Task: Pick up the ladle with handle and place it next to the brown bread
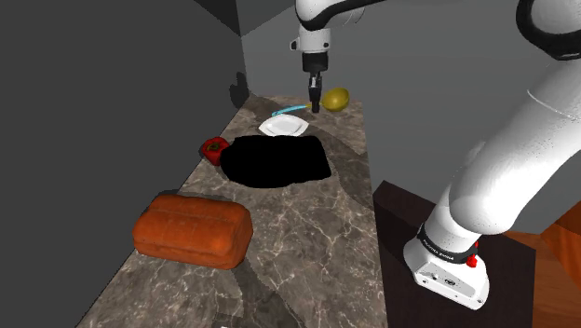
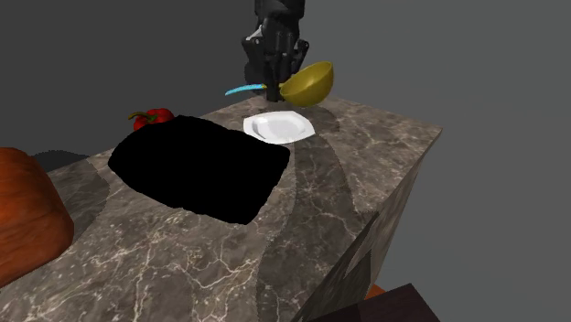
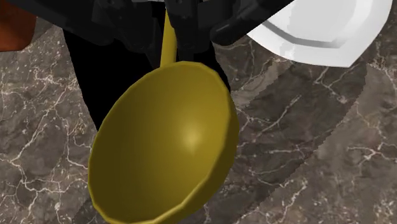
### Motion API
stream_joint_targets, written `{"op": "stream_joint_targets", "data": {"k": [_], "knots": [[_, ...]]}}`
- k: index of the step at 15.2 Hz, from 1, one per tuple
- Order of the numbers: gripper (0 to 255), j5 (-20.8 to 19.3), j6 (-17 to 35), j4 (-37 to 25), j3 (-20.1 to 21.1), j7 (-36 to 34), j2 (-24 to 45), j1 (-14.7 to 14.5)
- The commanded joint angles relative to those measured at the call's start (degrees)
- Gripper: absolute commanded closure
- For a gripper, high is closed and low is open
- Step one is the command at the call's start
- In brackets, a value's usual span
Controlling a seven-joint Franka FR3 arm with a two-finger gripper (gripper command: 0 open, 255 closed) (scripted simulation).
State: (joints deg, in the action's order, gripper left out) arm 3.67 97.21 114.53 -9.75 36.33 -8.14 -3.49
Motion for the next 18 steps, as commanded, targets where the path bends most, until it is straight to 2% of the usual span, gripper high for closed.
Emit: {"op": "stream_joint_targets", "data": {"k": [1, 9, 18], "knots": [[255, 0.23, 0.66, 3.57, 1.63, -2.82, -3.15, -1.17], [255, 2.91, 1.86, 12.76, 8.25, -12.83, -12.15, -5.37], [255, 8.24, 2.94, 18.22, 16.79, -24.44, -18.26, -10.72]]}}
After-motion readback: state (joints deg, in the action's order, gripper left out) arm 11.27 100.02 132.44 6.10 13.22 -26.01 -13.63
